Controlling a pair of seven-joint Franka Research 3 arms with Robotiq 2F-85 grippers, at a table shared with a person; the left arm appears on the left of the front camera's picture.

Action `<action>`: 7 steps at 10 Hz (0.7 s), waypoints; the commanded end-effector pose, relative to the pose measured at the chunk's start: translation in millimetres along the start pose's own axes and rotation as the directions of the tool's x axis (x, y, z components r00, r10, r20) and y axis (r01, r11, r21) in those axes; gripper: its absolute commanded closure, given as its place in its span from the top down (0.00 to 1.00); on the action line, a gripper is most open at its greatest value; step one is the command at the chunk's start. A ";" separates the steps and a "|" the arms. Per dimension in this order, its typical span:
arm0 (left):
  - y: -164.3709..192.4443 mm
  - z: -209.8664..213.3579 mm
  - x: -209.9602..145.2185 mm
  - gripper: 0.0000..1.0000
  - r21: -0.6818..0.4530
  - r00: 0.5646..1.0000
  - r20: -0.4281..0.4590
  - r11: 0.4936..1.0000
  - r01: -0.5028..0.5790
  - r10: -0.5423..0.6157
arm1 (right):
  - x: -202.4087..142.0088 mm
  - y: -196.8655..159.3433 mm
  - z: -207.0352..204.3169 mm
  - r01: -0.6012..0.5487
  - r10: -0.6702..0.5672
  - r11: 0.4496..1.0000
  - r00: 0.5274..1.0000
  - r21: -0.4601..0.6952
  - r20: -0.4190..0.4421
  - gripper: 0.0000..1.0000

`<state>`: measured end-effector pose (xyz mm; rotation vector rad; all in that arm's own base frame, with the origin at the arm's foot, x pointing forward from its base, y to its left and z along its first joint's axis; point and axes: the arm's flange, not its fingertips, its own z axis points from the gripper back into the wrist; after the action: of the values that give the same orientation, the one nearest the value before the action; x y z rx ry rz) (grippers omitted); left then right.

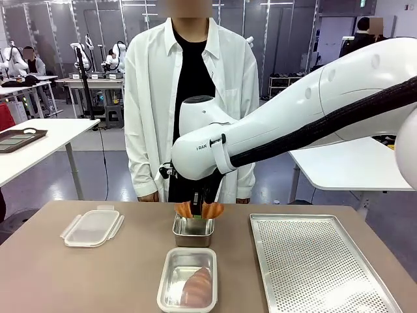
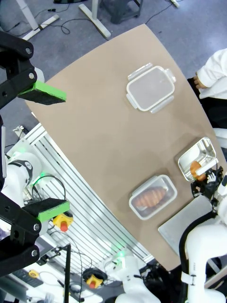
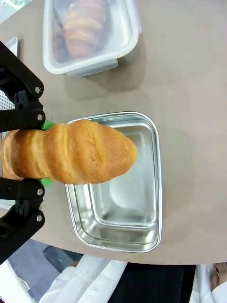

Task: Place the bread into the airtight container.
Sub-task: Pick up a Butter Roll and place it into an empty Airtight Container.

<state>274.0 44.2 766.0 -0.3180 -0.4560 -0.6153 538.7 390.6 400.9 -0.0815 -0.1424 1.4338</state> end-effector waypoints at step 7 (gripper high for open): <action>0.3 1.1 -1.0 1.00 -0.004 1.000 -0.003 1.000 0.023 -0.023 | 9.9 -26.6 -20.7 0.877 -0.893 0.450 0.443 0.168 0.077 0.32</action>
<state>273.9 44.3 766.0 -0.3180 -0.4561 -0.6150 571.5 385.1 385.3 0.1881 -0.1666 0.4904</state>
